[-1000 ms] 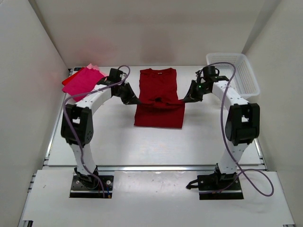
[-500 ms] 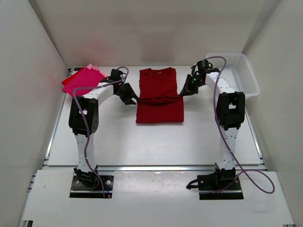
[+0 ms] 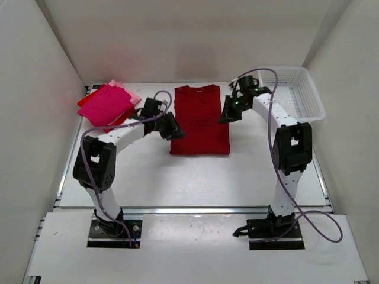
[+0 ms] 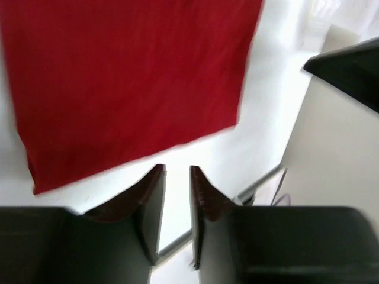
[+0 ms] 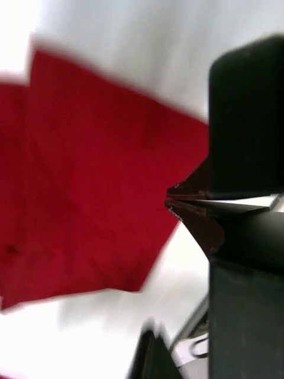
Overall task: Fold and stack the t-shirts
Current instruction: Pick up the 2/3-rectangle-folded T-shirt from the center of the board.
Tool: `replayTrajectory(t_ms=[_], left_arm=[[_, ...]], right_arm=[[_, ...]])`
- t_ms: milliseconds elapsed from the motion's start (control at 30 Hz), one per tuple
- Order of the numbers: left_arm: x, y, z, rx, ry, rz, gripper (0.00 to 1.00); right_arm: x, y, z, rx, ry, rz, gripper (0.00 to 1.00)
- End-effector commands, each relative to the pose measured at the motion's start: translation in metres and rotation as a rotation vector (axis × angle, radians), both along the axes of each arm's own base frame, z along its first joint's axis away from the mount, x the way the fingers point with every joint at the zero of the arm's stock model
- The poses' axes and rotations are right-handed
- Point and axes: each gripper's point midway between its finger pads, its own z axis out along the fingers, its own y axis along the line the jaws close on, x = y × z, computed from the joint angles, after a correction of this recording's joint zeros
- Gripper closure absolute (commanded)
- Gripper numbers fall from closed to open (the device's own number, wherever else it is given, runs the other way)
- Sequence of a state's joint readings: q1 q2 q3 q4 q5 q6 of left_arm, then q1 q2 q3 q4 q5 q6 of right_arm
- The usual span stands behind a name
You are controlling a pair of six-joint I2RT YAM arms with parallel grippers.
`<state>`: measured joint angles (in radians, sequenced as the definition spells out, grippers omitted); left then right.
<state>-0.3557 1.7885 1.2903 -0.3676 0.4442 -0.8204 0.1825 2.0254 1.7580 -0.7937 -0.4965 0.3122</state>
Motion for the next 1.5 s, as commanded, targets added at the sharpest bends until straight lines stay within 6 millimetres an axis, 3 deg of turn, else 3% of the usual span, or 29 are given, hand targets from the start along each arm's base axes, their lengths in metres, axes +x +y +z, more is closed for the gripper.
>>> replayTrajectory(t_ms=[0, 33, 67, 100, 167, 233, 267, 333, 367, 433, 467, 500, 633, 733, 767, 967, 1033, 1200, 1333, 1467], left_arm=[[-0.029, 0.011, -0.01, -0.026, 0.026, 0.004, 0.62], [-0.042, 0.02, -0.024, -0.013, 0.056, 0.011, 0.6], [-0.046, 0.034, -0.026, -0.013, 0.052, 0.048, 0.54], [-0.046, 0.041, -0.027, -0.015, 0.047, 0.067, 0.49], [-0.059, 0.061, -0.038, -0.032, 0.065, 0.113, 0.41], [-0.073, 0.066, -0.052, -0.065, 0.119, 0.122, 0.37], [-0.079, 0.066, -0.06, -0.091, 0.147, 0.128, 0.37], [-0.081, 0.058, -0.063, -0.139, 0.136, 0.12, 0.35], [-0.083, 0.057, -0.066, -0.154, 0.151, 0.128, 0.34], [-0.078, 0.048, -0.062, -0.19, 0.124, 0.112, 0.31], [-0.076, 0.046, -0.064, -0.197, 0.139, 0.126, 0.31], [-0.075, 0.045, -0.063, -0.215, 0.138, 0.132, 0.32], [-0.069, 0.048, -0.071, -0.204, 0.145, 0.175, 0.35], [-0.068, 0.053, -0.085, -0.143, 0.18, 0.199, 0.55], [-0.067, 0.05, -0.085, -0.148, 0.177, 0.198, 0.58], [-0.069, 0.045, -0.097, -0.13, 0.196, 0.219, 0.55], [-0.066, 0.047, -0.1, -0.136, 0.192, 0.235, 0.54], [-0.059, 0.057, -0.106, -0.139, 0.182, 0.29, 0.51], [-0.054, 0.053, -0.11, -0.15, 0.187, 0.294, 0.48], [-0.052, 0.052, -0.112, -0.165, 0.191, 0.305, 0.62]], right_arm=[[-0.037, 0.029, 0.002, 0.004, 0.0, 0.092, 0.99], [-0.041, 0.028, 0.003, -0.003, -0.011, 0.092, 1.0], [-0.053, 0.027, -0.004, 0.008, -0.003, 0.088, 1.0], [-0.054, 0.027, 0.003, 0.036, -0.031, 0.076, 0.99], [-0.08, 0.019, -0.01, 0.086, 0.012, 0.038, 0.98], [-0.092, 0.011, -0.016, 0.098, 0.01, 0.013, 0.85], [-0.105, 0.004, -0.027, 0.1, 0.047, -0.013, 0.74], [-0.111, 0.001, -0.028, 0.147, 0.043, -0.059, 0.62], [-0.123, -0.003, -0.036, 0.171, 0.07, -0.07, 0.55], [-0.131, -0.017, -0.048, 0.245, 0.096, -0.151, 0.49], [-0.128, -0.015, -0.044, 0.287, 0.083, -0.156, 0.46], [-0.136, -0.022, -0.054, 0.301, 0.113, -0.182, 0.46], [-0.129, -0.025, -0.065, 0.327, 0.122, -0.21, 0.47], [-0.121, -0.029, -0.076, 0.294, 0.122, -0.253, 0.48], [-0.118, -0.029, -0.079, 0.293, 0.119, -0.275, 0.49], [-0.099, -0.028, -0.087, 0.35, 0.099, -0.333, 0.54], [-0.101, -0.02, -0.093, 0.345, 0.128, -0.308, 0.57], [-0.101, -0.022, -0.097, 0.354, 0.13, -0.342, 0.66], [-0.095, -0.024, -0.099, 0.367, 0.129, -0.359, 0.74], [-0.091, -0.023, -0.099, 0.365, 0.131, -0.358, 0.79]])
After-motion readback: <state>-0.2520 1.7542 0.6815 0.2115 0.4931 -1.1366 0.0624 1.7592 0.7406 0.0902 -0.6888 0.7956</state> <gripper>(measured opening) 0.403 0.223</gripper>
